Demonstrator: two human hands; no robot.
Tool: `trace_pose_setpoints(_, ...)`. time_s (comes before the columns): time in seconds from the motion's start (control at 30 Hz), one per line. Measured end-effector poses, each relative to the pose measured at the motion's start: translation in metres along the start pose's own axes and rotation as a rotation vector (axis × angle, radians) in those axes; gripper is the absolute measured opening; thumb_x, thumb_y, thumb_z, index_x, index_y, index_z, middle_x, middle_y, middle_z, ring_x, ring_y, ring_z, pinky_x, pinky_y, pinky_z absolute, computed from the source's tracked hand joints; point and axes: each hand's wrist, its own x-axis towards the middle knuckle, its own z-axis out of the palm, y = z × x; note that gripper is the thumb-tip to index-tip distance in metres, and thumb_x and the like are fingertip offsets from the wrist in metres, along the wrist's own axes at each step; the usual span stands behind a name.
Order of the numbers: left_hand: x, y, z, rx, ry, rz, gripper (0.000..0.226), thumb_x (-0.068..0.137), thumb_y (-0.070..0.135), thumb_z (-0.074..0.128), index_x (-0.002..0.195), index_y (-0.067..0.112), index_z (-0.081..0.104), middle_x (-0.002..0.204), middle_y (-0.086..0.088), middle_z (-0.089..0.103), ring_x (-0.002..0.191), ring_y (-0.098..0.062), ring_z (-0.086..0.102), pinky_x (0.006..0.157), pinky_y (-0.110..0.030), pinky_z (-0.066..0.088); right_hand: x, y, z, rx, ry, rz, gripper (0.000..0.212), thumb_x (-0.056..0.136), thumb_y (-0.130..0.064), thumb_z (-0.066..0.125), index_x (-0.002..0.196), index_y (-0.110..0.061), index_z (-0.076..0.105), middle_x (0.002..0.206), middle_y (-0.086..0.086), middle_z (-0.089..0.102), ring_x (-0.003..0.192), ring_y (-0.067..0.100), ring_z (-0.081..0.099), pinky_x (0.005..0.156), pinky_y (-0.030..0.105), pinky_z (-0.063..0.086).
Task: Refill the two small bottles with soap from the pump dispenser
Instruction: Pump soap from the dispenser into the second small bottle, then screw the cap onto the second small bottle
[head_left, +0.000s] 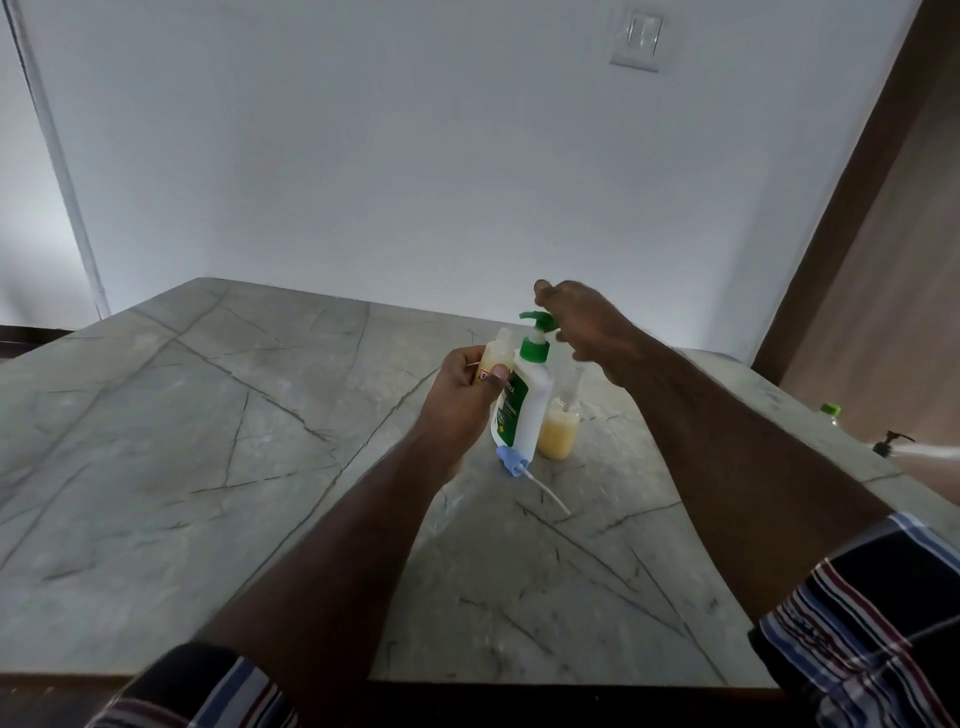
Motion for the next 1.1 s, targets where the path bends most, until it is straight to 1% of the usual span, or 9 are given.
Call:
trace_pose_setpoints(0.13,-0.012,0.002,0.0,0.047,-0.016,-0.026,0.024,0.101,0.02,0.055,0.124,0.019,0.047,0.117,0.004,0.058,0.103,-0.009,0.057,0.095,-0.033,0.05,-0.018,0.004,-0.008,-0.048,0.381,-0.128,0.032,0.089,-0.048,0.054,0.099,-0.019,0.062,0.095,-0.006,0.066,0.087,0.014,0.061,0.074,0.03,0.047)
trace_pose_setpoints(0.2,-0.018,0.003,0.0,0.092,-0.01,-0.033,0.029,0.101,0.021,0.056,0.128,0.017,0.046,0.119,0.001,0.058,0.106,-0.013,0.057,0.097,-0.035,0.05,-0.033,0.005,-0.009,-0.07,0.445,-0.172,0.025,0.082,-0.044,0.06,0.089,-0.021,0.064,0.086,-0.009,0.066,0.079,0.012,0.062,0.069,0.03,0.05)
trace_pose_setpoints(0.27,-0.023,0.003,-0.001,0.119,-0.005,-0.037,0.027,0.1,0.022,0.057,0.125,0.018,0.046,0.118,0.0,0.058,0.105,-0.014,0.058,0.095,-0.035,0.051,-0.05,0.009,-0.003,-0.099,0.387,-0.189,0.021,0.078,-0.044,0.063,0.081,-0.023,0.065,0.079,-0.008,0.067,0.074,0.012,0.064,0.066,0.031,0.053)
trace_pose_setpoints(0.4,-0.031,0.003,-0.004,0.157,0.004,-0.033,0.024,0.1,0.022,0.058,0.121,0.021,0.045,0.11,0.004,0.057,0.095,-0.008,0.057,0.081,-0.027,0.047,-0.072,0.026,0.016,-0.231,0.217,-0.159,0.015,0.075,-0.037,0.066,0.074,-0.022,0.066,0.072,-0.007,0.068,0.07,0.012,0.065,0.068,0.035,0.056)
trace_pose_setpoints(0.5,-0.037,-0.002,-0.007,0.214,0.022,-0.013,0.029,0.1,0.021,0.058,0.126,0.017,0.045,0.111,0.004,0.057,0.09,-0.003,0.056,0.068,-0.019,0.044,-0.081,0.039,0.032,-0.424,0.129,-0.134,0.015,0.075,-0.035,0.063,0.082,-0.023,0.07,0.08,-0.005,0.071,0.071,0.013,0.064,0.067,0.031,0.055)
trace_pose_setpoints(0.6,-0.041,-0.009,-0.009,0.292,0.047,-0.001,0.035,0.099,0.022,0.059,0.131,0.015,0.045,0.113,0.006,0.054,0.091,-0.006,0.056,0.065,-0.015,0.041,-0.089,0.049,0.047,-0.621,0.113,-0.134,0.024,0.079,-0.037,0.063,0.097,-0.023,0.071,0.092,-0.002,0.072,0.073,0.016,0.062,0.063,0.025,0.047)
trace_pose_setpoints(0.7,-0.044,-0.014,-0.011,0.362,0.06,0.023,0.038,0.098,0.024,0.061,0.132,0.015,0.045,0.113,0.007,0.053,0.096,-0.008,0.055,0.065,-0.013,0.04,-0.095,0.057,0.059,-0.726,0.121,-0.133,0.034,0.084,-0.046,0.061,0.107,-0.022,0.069,0.102,0.002,0.071,0.084,0.022,0.065,0.065,0.026,0.044)
trace_pose_setpoints(0.87,-0.045,-0.017,-0.015,0.391,0.075,0.035,0.037,0.097,0.024,0.063,0.129,0.016,0.047,0.109,0.009,0.053,0.082,0.005,0.052,0.061,-0.009,0.037,-0.1,0.064,0.073,-0.74,0.116,-0.182,0.038,0.09,-0.053,0.05,0.108,-0.024,0.067,0.104,0.0,0.07,0.088,0.022,0.065,0.065,0.028,0.043)
trace_pose_setpoints(1.1,-0.044,-0.021,-0.015,0.383,0.1,0.028,0.039,0.096,0.024,0.064,0.13,0.015,0.047,0.113,0.007,0.053,0.098,-0.009,0.054,0.063,-0.011,0.039,-0.103,0.056,0.077,-0.628,0.026,-0.137,0.034,0.086,-0.045,0.059,0.107,-0.018,0.059,0.105,0.004,0.067,0.077,0.019,0.052,0.063,0.028,0.039)
